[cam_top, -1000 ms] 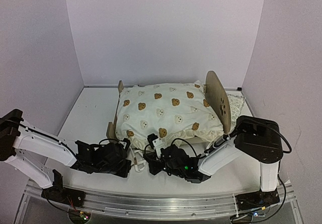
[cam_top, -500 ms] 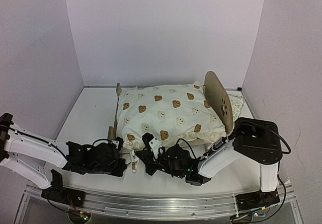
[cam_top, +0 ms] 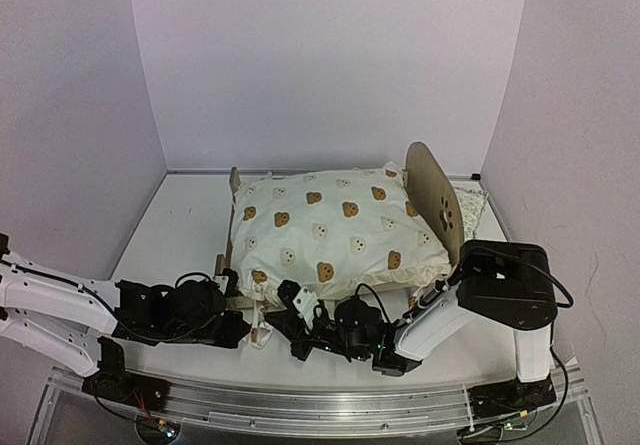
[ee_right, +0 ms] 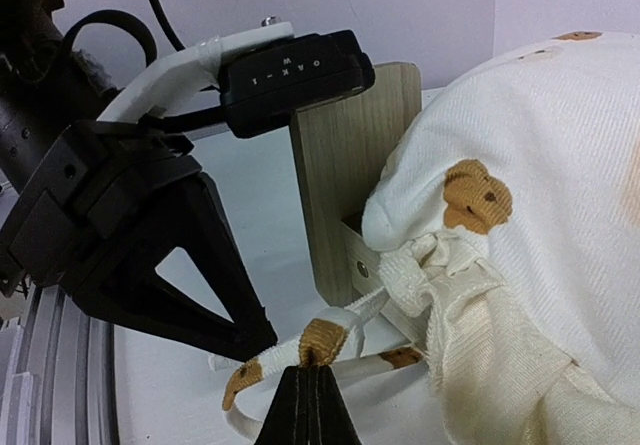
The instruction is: Set up the pet bed
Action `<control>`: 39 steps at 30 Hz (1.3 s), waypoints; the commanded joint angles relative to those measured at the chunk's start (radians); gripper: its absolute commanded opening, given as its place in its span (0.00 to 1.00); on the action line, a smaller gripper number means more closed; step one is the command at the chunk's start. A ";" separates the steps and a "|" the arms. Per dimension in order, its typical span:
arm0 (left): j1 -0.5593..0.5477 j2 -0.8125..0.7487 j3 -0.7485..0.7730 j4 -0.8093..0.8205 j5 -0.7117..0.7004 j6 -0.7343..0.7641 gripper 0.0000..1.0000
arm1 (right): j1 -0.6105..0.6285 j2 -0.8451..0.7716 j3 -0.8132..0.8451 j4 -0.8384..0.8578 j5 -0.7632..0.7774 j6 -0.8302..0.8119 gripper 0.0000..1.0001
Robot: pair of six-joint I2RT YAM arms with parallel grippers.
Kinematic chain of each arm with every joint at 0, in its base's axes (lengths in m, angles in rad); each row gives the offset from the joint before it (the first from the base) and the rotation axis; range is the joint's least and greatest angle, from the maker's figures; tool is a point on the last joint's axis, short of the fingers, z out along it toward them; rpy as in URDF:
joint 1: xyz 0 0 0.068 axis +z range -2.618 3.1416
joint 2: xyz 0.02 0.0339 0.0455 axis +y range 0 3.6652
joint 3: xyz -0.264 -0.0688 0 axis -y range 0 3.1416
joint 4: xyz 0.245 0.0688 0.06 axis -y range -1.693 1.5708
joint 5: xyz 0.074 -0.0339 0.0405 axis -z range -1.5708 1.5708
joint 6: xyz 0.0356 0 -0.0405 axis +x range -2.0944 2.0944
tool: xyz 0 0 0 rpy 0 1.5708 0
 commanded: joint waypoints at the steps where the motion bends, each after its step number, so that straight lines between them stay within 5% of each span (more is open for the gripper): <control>1: 0.001 -0.023 -0.005 0.022 0.005 -0.012 0.00 | 0.039 -0.080 0.025 0.127 -0.104 -0.054 0.00; 14: 0.000 -0.055 0.023 -0.019 -0.001 -0.015 0.00 | 0.041 -0.056 0.038 0.115 -0.401 -0.170 0.00; 22: 0.001 -0.062 -0.013 -0.017 -0.030 -0.037 0.00 | 0.041 0.079 0.063 0.115 -0.289 -0.198 0.01; 39: 0.002 -0.044 -0.036 0.010 -0.065 -0.017 0.00 | 0.042 0.096 0.013 0.112 -0.170 -0.171 0.39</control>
